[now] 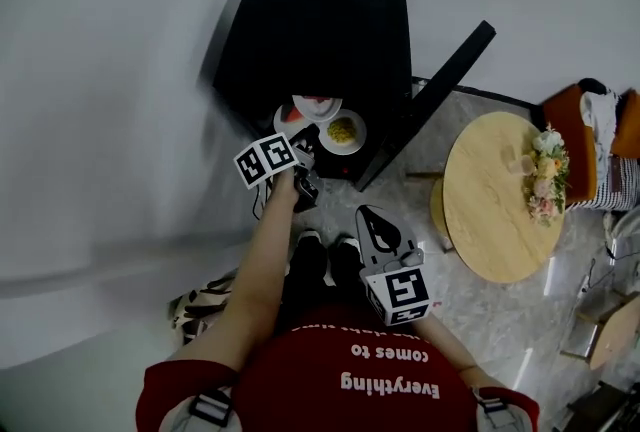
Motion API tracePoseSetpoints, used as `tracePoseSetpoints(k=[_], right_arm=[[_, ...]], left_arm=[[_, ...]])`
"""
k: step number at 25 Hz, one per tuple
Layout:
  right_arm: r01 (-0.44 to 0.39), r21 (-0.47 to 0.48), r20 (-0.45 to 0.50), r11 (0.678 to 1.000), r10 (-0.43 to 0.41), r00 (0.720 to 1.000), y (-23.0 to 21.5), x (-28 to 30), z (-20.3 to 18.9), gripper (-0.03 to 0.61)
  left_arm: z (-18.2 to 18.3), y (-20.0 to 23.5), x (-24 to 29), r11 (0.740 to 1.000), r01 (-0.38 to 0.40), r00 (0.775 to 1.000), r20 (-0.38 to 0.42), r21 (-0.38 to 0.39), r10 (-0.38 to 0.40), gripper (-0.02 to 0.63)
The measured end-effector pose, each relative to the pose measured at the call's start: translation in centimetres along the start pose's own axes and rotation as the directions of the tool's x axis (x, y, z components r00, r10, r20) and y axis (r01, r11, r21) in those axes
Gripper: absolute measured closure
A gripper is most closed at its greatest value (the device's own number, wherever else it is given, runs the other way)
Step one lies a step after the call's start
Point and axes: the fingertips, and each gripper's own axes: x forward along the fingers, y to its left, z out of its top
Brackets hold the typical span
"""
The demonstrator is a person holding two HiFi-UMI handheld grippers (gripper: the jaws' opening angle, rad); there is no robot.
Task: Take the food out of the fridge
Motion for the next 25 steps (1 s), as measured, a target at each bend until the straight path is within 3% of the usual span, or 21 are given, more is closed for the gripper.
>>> tracePoseSetpoints(k=[5, 9, 12, 14, 18, 25], right_arm=[[0.046, 0.006, -0.023, 0.999, -0.045, 0.999, 0.2, 1.4, -0.1, 0.568], [0.097, 0.02, -0.035, 0.995, -0.096, 0.995, 0.4, 1.8, 0.0, 0.568], [0.126, 0.018, -0.043, 0.992, -0.125, 0.991, 0.5, 1.8, 0.0, 0.568], [0.147, 0.021, -0.047, 0.989, -0.146, 0.988, 0.4, 1.8, -0.1, 0.568], [0.178, 0.039, -0.051, 0.983, -0.176, 0.983, 0.3, 1.9, -0.2, 0.568], [0.187, 0.042, -0.05, 0.981, -0.185, 0.981, 0.1, 2.2, 0.0, 0.568]], left_arm=[[2.0, 2.3, 3.2, 0.984, -0.001, 1.0, -0.009, -0.176, -0.001, 0.511], [2.3, 2.6, 5.0, 0.955, 0.061, 0.996, -0.045, -0.289, -0.077, 0.511], [2.3, 2.5, 6.0, 0.944, 0.075, 0.992, -0.077, -0.322, -0.105, 0.513], [2.2, 2.6, 6.3, 0.936, 0.067, 0.99, -0.093, -0.346, -0.106, 0.552], [2.3, 2.7, 6.6, 0.906, 0.076, 0.99, -0.075, -0.415, -0.118, 0.572], [1.3, 2.5, 5.4, 0.907, 0.108, 0.985, -0.08, -0.408, -0.153, 0.575]])
